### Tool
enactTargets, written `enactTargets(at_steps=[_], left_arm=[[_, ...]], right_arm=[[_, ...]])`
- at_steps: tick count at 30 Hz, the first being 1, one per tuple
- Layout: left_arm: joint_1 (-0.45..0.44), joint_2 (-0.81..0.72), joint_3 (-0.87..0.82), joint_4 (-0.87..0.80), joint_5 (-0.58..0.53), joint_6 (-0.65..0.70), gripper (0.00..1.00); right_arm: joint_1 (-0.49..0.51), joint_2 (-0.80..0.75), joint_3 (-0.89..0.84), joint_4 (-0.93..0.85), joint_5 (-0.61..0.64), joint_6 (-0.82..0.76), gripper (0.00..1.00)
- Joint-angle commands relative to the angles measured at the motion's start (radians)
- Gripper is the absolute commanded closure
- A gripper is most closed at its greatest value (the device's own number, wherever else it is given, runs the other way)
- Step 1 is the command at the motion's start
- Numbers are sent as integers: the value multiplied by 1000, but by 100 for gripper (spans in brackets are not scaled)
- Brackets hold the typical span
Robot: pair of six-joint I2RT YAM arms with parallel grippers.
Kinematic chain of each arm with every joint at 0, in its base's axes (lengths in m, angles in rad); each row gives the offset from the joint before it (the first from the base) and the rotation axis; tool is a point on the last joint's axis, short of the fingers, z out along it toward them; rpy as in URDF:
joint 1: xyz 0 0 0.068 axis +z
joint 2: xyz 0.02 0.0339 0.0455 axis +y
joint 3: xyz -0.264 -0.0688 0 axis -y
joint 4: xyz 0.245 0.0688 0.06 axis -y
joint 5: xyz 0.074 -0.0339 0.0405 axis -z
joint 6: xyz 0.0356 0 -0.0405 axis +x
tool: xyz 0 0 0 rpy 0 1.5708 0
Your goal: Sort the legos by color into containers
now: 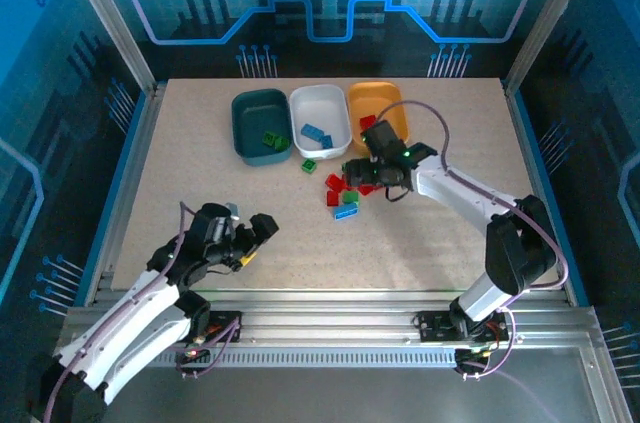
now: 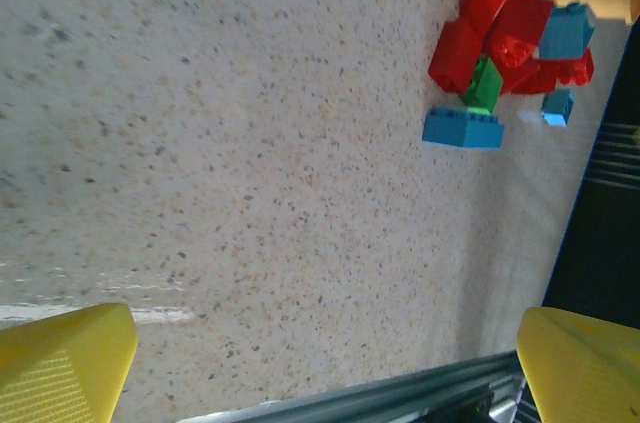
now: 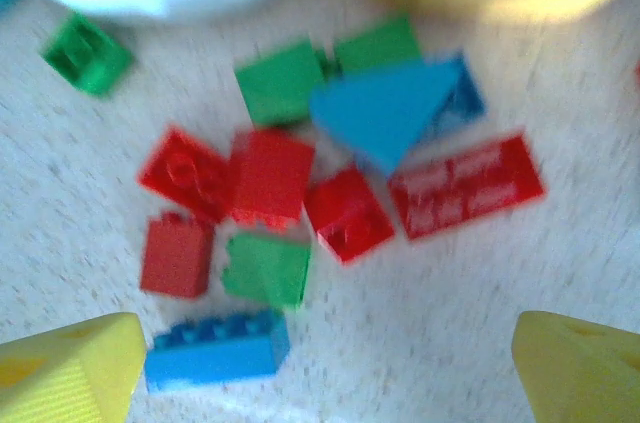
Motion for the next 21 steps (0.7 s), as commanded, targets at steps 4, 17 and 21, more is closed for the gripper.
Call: enactTargets(at_steps=[4,17,21], left_arm=[[44,-87,-13,-95,-53,-11,1],[47,-102,-27,-96,-14,-21,1],[47,-102,-30,-83,-15,-22,1]], right_arm=[[95,34,-79,42,-32,300,4],[161,236,-15,34,35,451,12],[161,195,-90,59,44,450,19]])
